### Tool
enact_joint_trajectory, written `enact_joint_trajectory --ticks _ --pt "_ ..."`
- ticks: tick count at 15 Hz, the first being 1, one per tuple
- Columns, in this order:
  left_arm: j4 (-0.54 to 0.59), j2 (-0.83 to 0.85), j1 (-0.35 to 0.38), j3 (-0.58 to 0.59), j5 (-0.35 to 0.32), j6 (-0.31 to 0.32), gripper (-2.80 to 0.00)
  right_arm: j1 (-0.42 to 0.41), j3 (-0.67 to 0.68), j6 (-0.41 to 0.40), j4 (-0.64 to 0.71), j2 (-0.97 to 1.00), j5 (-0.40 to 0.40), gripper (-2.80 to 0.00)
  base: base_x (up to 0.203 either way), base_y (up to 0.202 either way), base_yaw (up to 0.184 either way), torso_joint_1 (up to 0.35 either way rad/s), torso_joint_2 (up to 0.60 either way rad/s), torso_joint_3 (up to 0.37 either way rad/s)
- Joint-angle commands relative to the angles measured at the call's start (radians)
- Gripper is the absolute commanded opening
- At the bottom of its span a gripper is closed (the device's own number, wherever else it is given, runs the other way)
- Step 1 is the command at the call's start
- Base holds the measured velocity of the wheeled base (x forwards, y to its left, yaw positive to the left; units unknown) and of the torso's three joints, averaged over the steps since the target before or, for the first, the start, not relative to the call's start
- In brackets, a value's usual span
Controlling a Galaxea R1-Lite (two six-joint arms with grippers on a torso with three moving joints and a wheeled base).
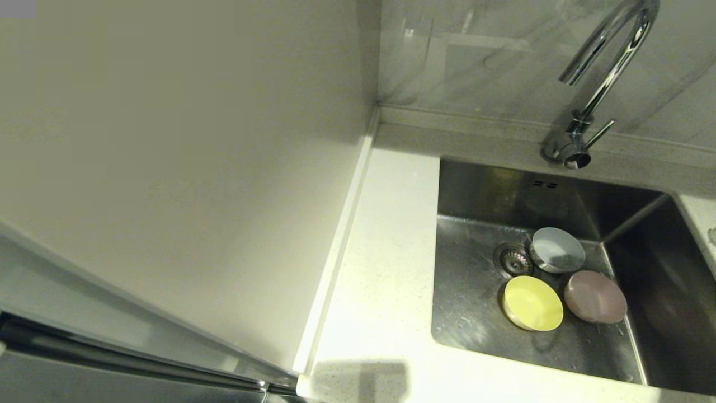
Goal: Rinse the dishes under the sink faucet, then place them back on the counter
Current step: Turn on the faucet
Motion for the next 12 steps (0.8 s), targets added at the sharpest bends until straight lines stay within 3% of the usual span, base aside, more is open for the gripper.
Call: enact_joint_trajectory --ticks 1,5,9,12 --pt "0.000 0.000 0.000 0.003 0.000 0.000 -2.80 0.012 -0.080 0.094 0.031 0.028 0.009 -2.80 0.000 0.000 0.000 0.000 0.00 0.000" --pt "0.000 0.000 0.000 0.003 0.000 0.000 -2.80 0.109 -0.259 0.252 0.061 0.087 0.047 -2.80 0.000 0.000 0.000 0.000 0.00 0.000" --pt "0.000 0.000 0.000 0.003 0.000 0.000 -2.80 0.216 -0.273 0.264 0.047 0.069 0.049 -2.80 0.000 0.000 0.000 0.000 0.00 0.000" --pt "0.000 0.000 0.000 0.003 0.000 0.000 -2.80 0.320 -0.319 0.325 -0.214 0.151 0.043 -2.80 0.000 0.000 0.000 0.000 0.00 0.000"
